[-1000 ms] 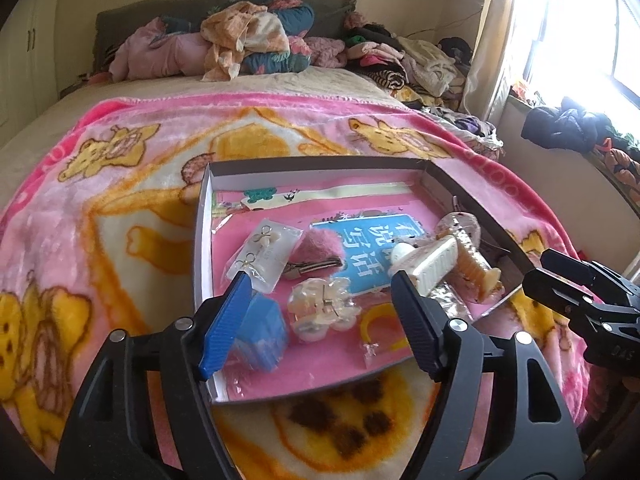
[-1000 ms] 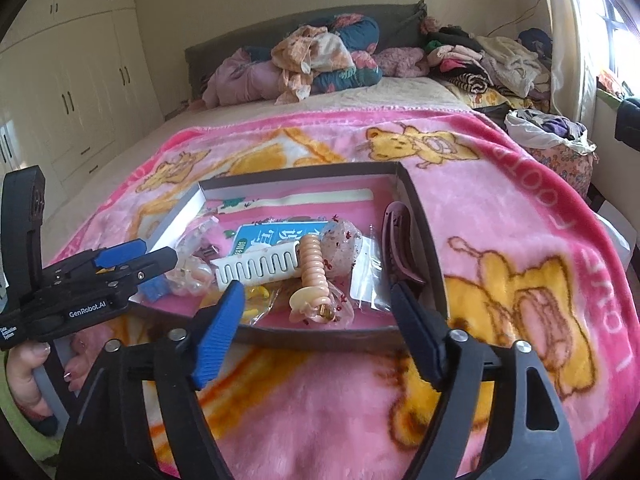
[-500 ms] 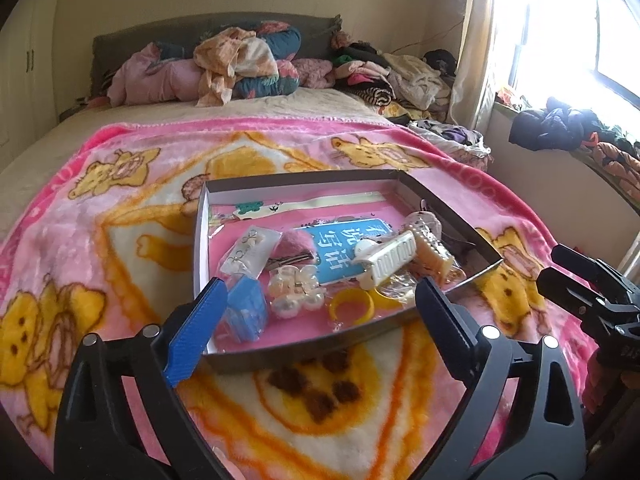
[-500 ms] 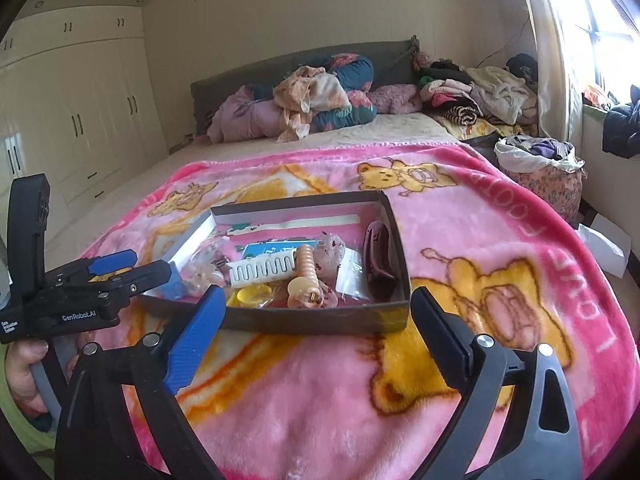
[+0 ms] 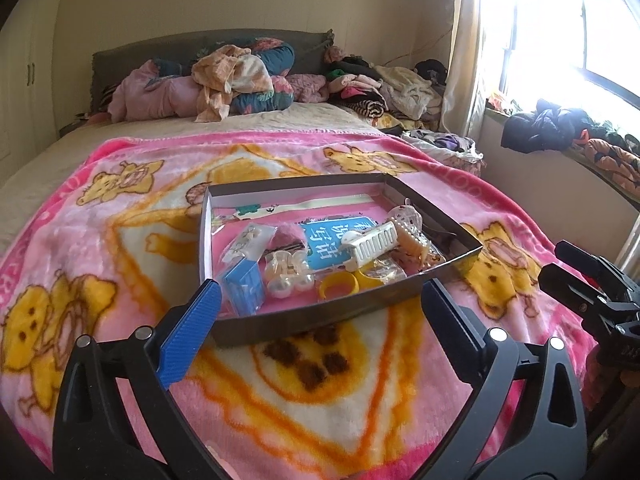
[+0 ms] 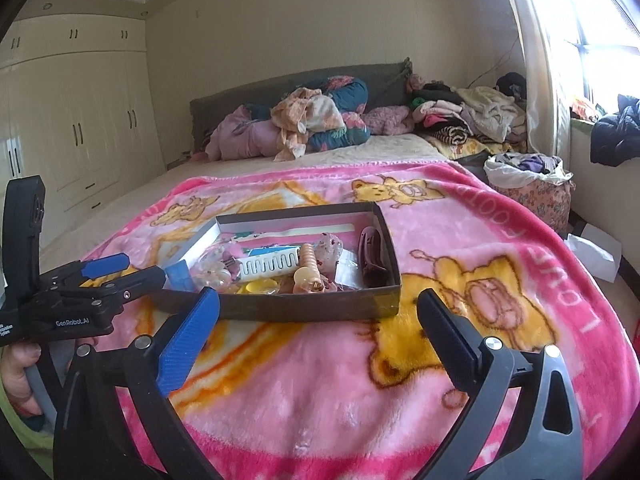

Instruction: Organize jewelry

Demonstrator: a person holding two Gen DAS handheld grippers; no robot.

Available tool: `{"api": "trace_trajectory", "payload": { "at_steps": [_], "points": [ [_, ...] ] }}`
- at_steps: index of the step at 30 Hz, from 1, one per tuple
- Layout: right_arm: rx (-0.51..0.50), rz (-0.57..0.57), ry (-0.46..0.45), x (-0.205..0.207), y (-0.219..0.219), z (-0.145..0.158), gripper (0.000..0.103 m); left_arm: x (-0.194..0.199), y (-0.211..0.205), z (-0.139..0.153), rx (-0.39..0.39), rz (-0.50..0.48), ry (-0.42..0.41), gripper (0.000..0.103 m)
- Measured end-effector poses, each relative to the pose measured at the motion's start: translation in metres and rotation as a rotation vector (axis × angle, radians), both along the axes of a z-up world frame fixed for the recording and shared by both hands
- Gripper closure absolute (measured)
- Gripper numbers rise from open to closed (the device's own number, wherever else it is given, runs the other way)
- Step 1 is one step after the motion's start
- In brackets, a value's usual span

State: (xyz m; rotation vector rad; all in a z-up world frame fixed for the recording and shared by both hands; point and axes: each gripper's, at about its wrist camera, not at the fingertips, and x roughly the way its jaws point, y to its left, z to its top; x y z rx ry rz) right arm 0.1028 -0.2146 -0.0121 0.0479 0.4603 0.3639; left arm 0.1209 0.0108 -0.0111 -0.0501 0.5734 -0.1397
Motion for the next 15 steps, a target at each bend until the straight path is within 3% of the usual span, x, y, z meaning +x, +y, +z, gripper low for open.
{"api": "trace_trajectory", "payload": {
  "at_steps": [9,15],
  "points": [
    [0.013,-0.018,-0.045,-0.013,0.002,-0.005,0.006,-0.019,0.002,0.001,0.002,0.023,-0.069,0.012],
    [0.004,-0.029,-0.076,-0.019,0.005,-0.008,0.006,-0.024,-0.003,-0.003,0.008,0.026,-0.072,0.012]
  ]
}}
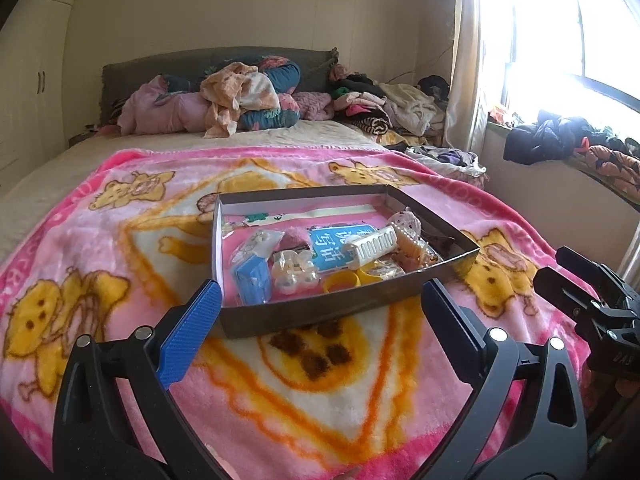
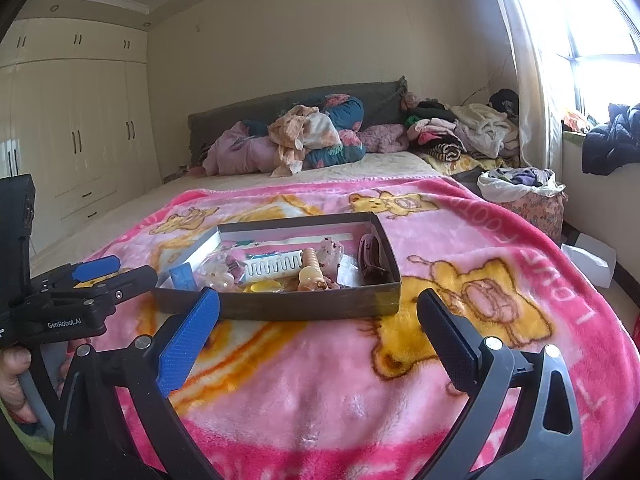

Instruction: Organize jewelry

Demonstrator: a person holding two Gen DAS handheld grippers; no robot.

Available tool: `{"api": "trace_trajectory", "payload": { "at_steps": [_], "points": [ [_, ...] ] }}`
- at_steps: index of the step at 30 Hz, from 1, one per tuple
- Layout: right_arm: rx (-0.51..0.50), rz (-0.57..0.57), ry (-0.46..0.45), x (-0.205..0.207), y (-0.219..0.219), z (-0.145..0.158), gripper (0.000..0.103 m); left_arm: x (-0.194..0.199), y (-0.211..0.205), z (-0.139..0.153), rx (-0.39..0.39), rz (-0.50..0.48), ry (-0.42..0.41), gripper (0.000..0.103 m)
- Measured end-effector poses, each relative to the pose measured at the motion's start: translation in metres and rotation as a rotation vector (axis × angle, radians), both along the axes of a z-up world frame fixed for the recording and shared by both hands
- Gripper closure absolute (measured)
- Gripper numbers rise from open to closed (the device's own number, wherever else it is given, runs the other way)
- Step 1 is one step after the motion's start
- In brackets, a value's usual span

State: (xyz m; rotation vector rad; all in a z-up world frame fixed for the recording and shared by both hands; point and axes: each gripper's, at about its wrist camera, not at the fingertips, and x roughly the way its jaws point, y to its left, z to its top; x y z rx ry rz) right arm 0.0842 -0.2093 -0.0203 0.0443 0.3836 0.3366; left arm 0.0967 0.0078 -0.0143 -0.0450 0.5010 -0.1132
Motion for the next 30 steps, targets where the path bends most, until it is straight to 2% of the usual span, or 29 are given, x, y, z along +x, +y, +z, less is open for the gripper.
{"api": "trace_trajectory", "payload": {
  "at_steps": [18,30],
  "points": [
    [-0.020,-0.022,-0.058,-0.010,0.005,-0.004,0.006,-0.009,-0.007,-0.011,0.004,0.025,-0.051,0.012],
    [-0.032,-0.026,-0.055,-0.010,0.007,-0.007,0.006,-0.005,-0.005,-0.019,0.017,0.052,-0.033,0.012]
  ]
}}
